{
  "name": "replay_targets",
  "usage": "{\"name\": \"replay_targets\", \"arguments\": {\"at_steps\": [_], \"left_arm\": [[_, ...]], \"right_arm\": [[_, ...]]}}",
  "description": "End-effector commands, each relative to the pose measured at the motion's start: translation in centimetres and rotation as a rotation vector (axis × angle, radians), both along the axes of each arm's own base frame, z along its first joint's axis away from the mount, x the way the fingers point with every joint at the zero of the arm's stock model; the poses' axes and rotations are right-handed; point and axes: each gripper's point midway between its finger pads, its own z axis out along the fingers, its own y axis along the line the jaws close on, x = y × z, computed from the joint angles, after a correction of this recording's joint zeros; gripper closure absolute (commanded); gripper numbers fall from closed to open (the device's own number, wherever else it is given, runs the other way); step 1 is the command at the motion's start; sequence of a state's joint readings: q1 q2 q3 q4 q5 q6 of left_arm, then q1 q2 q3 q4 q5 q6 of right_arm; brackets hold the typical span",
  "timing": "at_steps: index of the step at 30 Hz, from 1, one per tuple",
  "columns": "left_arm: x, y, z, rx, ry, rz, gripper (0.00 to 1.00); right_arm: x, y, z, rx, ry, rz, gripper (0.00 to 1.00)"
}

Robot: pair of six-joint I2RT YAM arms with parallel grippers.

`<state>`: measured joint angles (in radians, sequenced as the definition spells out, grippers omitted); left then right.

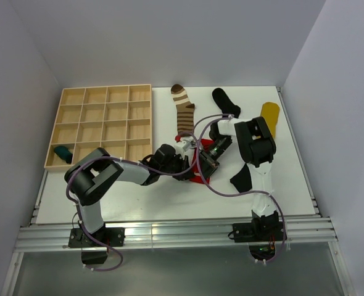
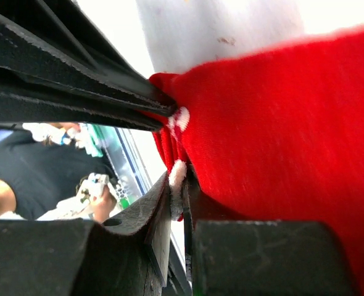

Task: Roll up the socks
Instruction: Roll the sock at the center of the board.

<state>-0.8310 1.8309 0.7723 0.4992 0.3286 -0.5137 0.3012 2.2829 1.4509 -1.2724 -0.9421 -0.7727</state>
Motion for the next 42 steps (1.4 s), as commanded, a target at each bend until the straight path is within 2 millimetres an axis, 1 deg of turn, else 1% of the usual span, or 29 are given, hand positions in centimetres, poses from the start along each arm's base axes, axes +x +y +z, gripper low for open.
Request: {"name": "replay_targets", "arguments": {"at_steps": [1,3,4,6,7,9,11,12,13,15,16,17,21,25,29,31,33,34,38,42], "left_arm": [[-1.2,0.2,-0.6,0.021,0.134,0.041,0.96],[-1.7,0.3,-0.3,0.019,0.178,0.05,0.99],[-2.1,0.4,-0.2,0.012,0.251,0.087,1.0],[-2.3,0.3,0.1,0.005,0.266,0.089,1.0],[-2.5,0.5,-0.1,0.015,0.308,0.119,1.0],[-2.4,0.4,0.3,0.02,0.332,0.133,1.0],[-2.5,0.8,0.0,0.054,0.366,0.164,1.0],[-2.5,0.5,0.4,0.049,0.367,0.159,1.0],[-2.4,0.4,0.6,0.045,0.367,0.158,0.93],[-2.2,0.3,1.4,0.032,0.344,0.15,0.84],[-2.0,0.3,1.7,0.027,0.33,0.148,0.77],[-2.0,0.3,2.0,0.028,0.31,0.139,0.73],[-1.2,0.2,2.7,0.024,0.234,0.119,0.64],[-0.8,0.1,3.0,0.009,0.173,0.093,0.61],[-0.4,0.0,4.3,-0.037,0.099,0.084,0.58],[0.2,-0.1,5.1,-0.054,0.043,0.091,0.56],[0.8,0.0,5.2,-0.045,0.001,0.095,0.54],[1.0,-0.1,5.2,-0.043,-0.019,0.095,0.54],[1.8,-0.8,5.1,-0.032,-0.077,0.074,0.53],[1.9,-1.4,4.6,-0.019,-0.115,0.035,0.53]], "right_arm": [[2.4,-0.8,-0.4,-0.075,-0.177,-0.026,0.87],[2.8,-1.3,-0.5,-0.109,-0.228,-0.028,0.87],[3.5,-1.4,-0.9,-0.135,-0.278,-0.045,0.87],[3.6,-1.6,-1.1,-0.147,-0.285,-0.051,0.87],[4.3,-1.8,-1.2,-0.167,-0.329,-0.059,0.86],[4.2,-2.1,-1.4,-0.182,-0.35,-0.066,0.84],[4.8,-2.3,-1.5,-0.2,-0.4,-0.076,0.84],[4.7,-2.4,-1.6,-0.206,-0.4,-0.076,0.83],[4.7,-2.3,-1.6,-0.207,-0.404,-0.076,0.83],[4.7,-2.4,-1.8,-0.216,-0.393,-0.076,0.84],[4.6,-2.4,-1.9,-0.217,-0.385,-0.076,0.84],[4.3,-2.4,-1.9,-0.22,-0.372,-0.071,0.85],[4.0,-2.4,-1.9,-0.221,-0.331,-0.059,0.86],[3.7,-2.4,-1.7,-0.222,-0.304,-0.056,0.86],[3.6,-2.3,-1.7,-0.223,-0.291,-0.043,0.86],[3.3,-2.3,-1.8,-0.22,-0.271,-0.036,0.86],[3.4,-2.1,-1.7,-0.213,-0.259,-0.033,0.86],[3.0,-2.1,-1.8,-0.209,-0.239,-0.024,0.86],[3.3,-1.9,-1.7,-0.203,-0.229,-0.025,0.86],[3.3,-1.7,-1.6,-0.196,-0.209,-0.025,0.86]]}}
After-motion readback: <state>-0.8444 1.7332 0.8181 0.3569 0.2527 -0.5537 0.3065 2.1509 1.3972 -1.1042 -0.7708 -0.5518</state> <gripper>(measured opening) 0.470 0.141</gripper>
